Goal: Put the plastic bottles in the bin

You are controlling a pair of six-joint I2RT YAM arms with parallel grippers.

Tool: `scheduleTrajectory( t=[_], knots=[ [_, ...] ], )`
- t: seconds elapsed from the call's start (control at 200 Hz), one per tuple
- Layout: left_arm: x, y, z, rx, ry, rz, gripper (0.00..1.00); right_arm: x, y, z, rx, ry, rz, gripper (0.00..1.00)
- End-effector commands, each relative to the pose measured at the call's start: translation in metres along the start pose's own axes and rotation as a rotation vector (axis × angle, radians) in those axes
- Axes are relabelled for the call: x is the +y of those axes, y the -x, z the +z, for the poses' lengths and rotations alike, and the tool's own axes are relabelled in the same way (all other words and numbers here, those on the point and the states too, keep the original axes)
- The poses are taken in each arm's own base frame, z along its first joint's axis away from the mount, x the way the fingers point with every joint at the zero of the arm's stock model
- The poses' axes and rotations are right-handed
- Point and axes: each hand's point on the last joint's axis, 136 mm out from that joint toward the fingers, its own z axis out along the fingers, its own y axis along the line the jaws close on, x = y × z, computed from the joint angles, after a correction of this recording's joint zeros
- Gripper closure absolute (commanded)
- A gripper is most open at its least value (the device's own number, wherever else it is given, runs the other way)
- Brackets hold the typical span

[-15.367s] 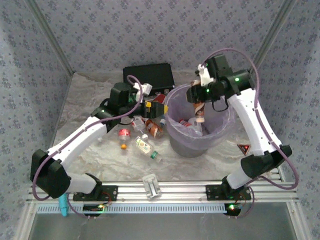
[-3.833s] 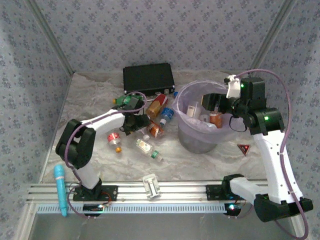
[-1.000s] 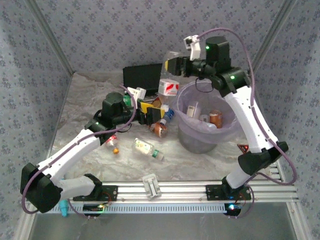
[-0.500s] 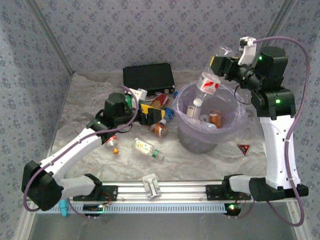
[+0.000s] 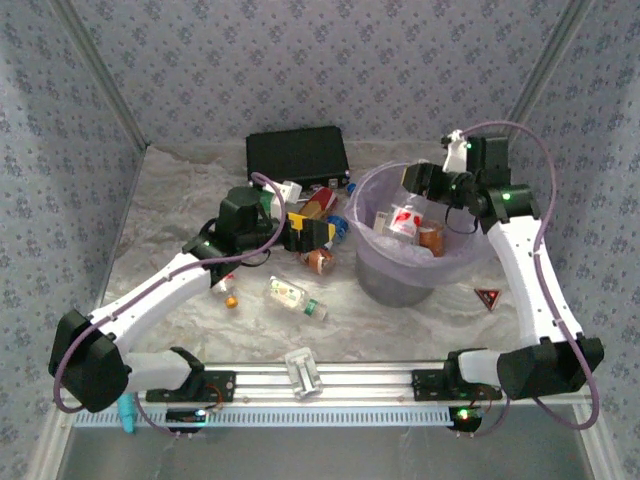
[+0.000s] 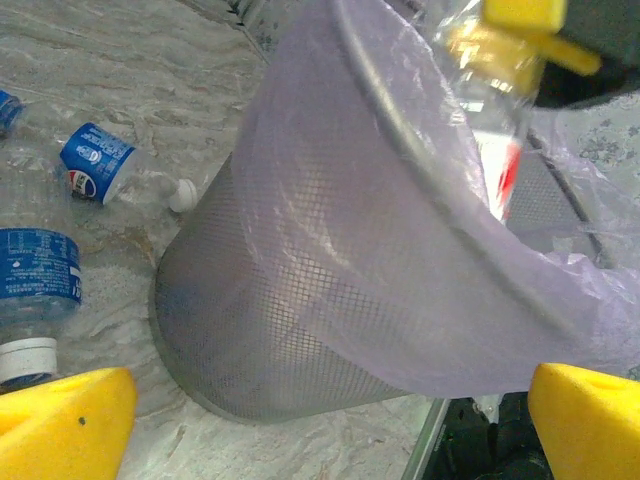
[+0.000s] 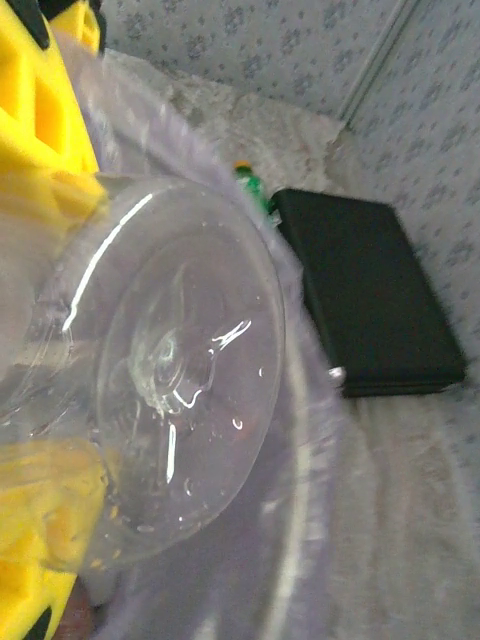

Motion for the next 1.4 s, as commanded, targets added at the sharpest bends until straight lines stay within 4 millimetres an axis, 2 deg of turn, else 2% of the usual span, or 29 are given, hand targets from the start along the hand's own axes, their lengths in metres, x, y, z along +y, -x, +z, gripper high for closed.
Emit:
scheduleTrajectory(
  t=[0.0, 0.18, 0.25, 0.26, 0.28, 0.415, 0.535, 0.56, 0.625, 0.7, 0.795, 0.939, 1.089, 1.234, 1.394],
  knots=[
    [-0.008, 0.006, 0.001, -0.022, -0.026, 0.022, 0.00, -0.003, -0.015, 0.012, 0.031, 0.021, 0.066, 0.46],
    [-0.005, 0.003, 0.001, -0.018, -0.018, 0.021, 0.00, -0.024, -0.045, 0.030, 0.086, -0.042, 0.121, 0.45],
    [-0.005, 0.003, 0.002, -0.019, -0.020, 0.020, 0.00, -0.028, -0.048, 0.033, 0.087, -0.058, 0.129, 0.45],
    [-0.004, 0.003, 0.002, -0.020, -0.018, 0.020, 0.00, -0.034, -0.057, 0.037, 0.108, -0.069, 0.139, 0.45],
    [-0.004, 0.004, 0.002, -0.021, -0.017, 0.020, 0.00, -0.036, -0.062, 0.040, 0.121, -0.075, 0.145, 0.45],
    [-0.004, 0.004, 0.002, -0.023, -0.013, 0.019, 0.00, -0.037, -0.074, 0.045, 0.148, -0.083, 0.147, 0.35],
    [-0.001, 0.003, 0.001, -0.019, -0.001, 0.017, 0.00, -0.036, -0.068, 0.033, 0.142, -0.120, 0.103, 0.18],
    [-0.001, 0.002, 0.002, -0.016, 0.003, 0.015, 0.00, -0.029, -0.055, 0.025, 0.114, -0.118, 0.080, 0.15],
    [0.001, 0.002, 0.000, -0.014, 0.019, 0.016, 0.00, -0.026, -0.044, 0.011, 0.093, -0.145, 0.041, 0.11],
    [0.005, 0.003, -0.002, -0.016, 0.052, 0.017, 0.00, -0.022, -0.033, -0.002, 0.067, -0.172, 0.017, 0.10],
    [0.015, 0.002, -0.008, -0.009, 0.127, 0.011, 0.01, -0.017, -0.027, -0.011, 0.052, -0.188, -0.017, 0.12],
    [0.035, 0.003, -0.023, -0.005, 0.247, -0.030, 0.01, -0.018, -0.035, -0.007, 0.086, -0.234, -0.053, 0.19],
    [0.068, -0.001, -0.048, -0.018, 0.391, -0.156, 0.02, -0.025, -0.052, 0.009, 0.137, -0.240, -0.047, 0.39],
    [0.097, -0.014, -0.075, -0.025, 0.516, -0.256, 0.03, -0.033, -0.068, 0.029, 0.178, -0.237, -0.024, 0.45],
    [0.119, -0.037, -0.104, 0.023, 0.685, -0.304, 0.03, -0.043, -0.080, 0.048, 0.211, -0.243, -0.010, 0.45]
  ],
)
